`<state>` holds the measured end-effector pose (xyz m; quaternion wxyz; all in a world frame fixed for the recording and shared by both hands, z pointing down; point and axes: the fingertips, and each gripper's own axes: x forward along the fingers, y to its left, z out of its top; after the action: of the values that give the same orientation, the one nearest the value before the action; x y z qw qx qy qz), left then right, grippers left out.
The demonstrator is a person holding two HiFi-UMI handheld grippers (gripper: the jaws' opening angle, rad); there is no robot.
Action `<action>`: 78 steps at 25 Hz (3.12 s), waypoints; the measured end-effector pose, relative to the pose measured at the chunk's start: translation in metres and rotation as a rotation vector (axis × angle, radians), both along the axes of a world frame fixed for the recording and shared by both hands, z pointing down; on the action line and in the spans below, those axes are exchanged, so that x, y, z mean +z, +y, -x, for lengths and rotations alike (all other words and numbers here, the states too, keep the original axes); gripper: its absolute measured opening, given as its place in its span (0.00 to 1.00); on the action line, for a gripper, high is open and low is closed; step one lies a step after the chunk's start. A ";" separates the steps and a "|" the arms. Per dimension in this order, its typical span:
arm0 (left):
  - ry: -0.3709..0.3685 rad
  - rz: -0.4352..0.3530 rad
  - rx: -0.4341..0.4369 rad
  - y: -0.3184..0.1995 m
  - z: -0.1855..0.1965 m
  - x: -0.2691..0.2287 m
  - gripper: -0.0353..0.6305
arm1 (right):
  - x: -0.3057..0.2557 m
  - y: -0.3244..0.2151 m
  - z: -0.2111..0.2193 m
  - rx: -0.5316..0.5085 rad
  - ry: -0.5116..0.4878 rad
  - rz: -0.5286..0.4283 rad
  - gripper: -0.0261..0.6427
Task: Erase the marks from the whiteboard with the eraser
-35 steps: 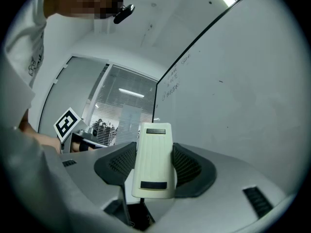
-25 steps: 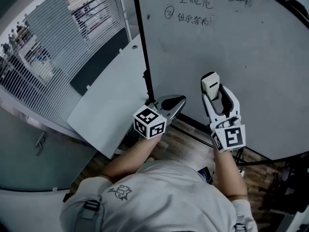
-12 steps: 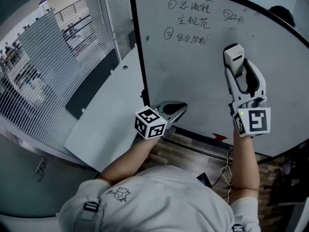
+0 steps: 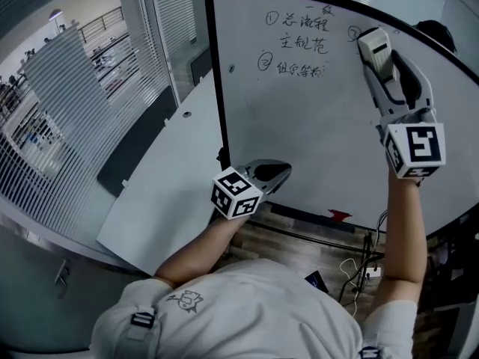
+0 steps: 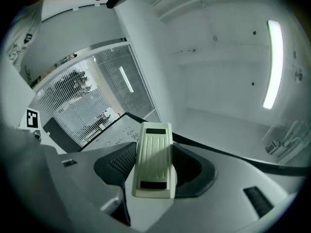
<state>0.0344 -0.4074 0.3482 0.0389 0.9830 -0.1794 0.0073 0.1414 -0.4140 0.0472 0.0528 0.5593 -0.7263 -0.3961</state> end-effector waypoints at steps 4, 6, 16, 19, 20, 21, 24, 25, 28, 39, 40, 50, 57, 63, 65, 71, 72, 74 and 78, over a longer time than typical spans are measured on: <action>0.016 0.019 0.004 -0.005 0.005 0.002 0.06 | -0.010 -0.015 0.001 0.041 0.030 0.004 0.39; 0.021 0.027 0.000 -0.007 0.009 0.003 0.06 | -0.011 -0.025 0.000 0.056 0.023 0.019 0.39; 0.026 0.059 -0.040 -0.018 0.034 0.011 0.06 | 0.003 -0.047 0.021 0.050 -0.009 0.027 0.39; 0.022 0.070 -0.047 -0.019 0.040 0.016 0.06 | 0.022 -0.055 0.044 0.025 0.004 0.040 0.39; 0.020 0.073 -0.049 -0.020 0.042 0.018 0.06 | 0.029 -0.058 0.052 0.014 0.010 0.049 0.39; 0.019 0.074 -0.050 -0.021 0.044 0.019 0.06 | 0.037 -0.061 0.060 0.002 0.016 0.060 0.39; 0.016 0.078 -0.058 -0.023 0.052 0.021 0.06 | 0.062 -0.069 0.089 -0.038 0.035 0.102 0.39; 0.015 0.079 -0.062 -0.023 0.055 0.021 0.06 | 0.070 -0.072 0.097 -0.048 0.043 0.114 0.39; 0.008 0.073 -0.075 -0.023 0.063 0.022 0.06 | 0.089 -0.078 0.116 -0.070 0.058 0.134 0.39; -0.018 0.072 -0.085 -0.018 0.074 0.030 0.06 | 0.111 -0.083 0.129 -0.076 0.067 0.168 0.39; -0.022 0.068 -0.084 -0.017 0.074 0.030 0.06 | 0.105 -0.082 0.125 -0.067 0.065 0.157 0.39; -0.021 0.095 -0.062 -0.012 0.067 0.036 0.06 | -0.006 -0.060 0.052 0.033 -0.035 0.002 0.39; -0.006 0.107 -0.083 -0.013 0.076 0.039 0.06 | -0.028 -0.058 0.054 0.032 -0.062 -0.041 0.39; 0.003 0.128 -0.112 -0.017 0.087 0.048 0.06 | 0.022 -0.081 0.112 -0.037 0.029 0.034 0.39; 0.003 0.138 -0.125 -0.019 0.088 0.052 0.06 | 0.043 -0.088 0.132 -0.071 0.050 0.069 0.39; 0.022 0.167 -0.153 -0.019 0.107 0.062 0.06 | 0.112 -0.104 0.189 -0.135 0.134 0.178 0.39; 0.020 0.169 -0.156 -0.019 0.109 0.063 0.06 | 0.120 -0.106 0.194 -0.138 0.145 0.191 0.39; 0.018 0.173 -0.159 -0.020 0.111 0.066 0.06 | 0.128 -0.108 0.198 -0.140 0.154 0.203 0.39; 0.022 0.168 -0.167 -0.020 0.113 0.065 0.06 | 0.119 -0.106 0.194 -0.129 0.163 0.186 0.39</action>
<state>-0.0790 -0.4278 0.4133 0.1234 0.9580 -0.2589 0.0084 -0.0531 -0.5199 0.1662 0.1378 0.4702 -0.7874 -0.3740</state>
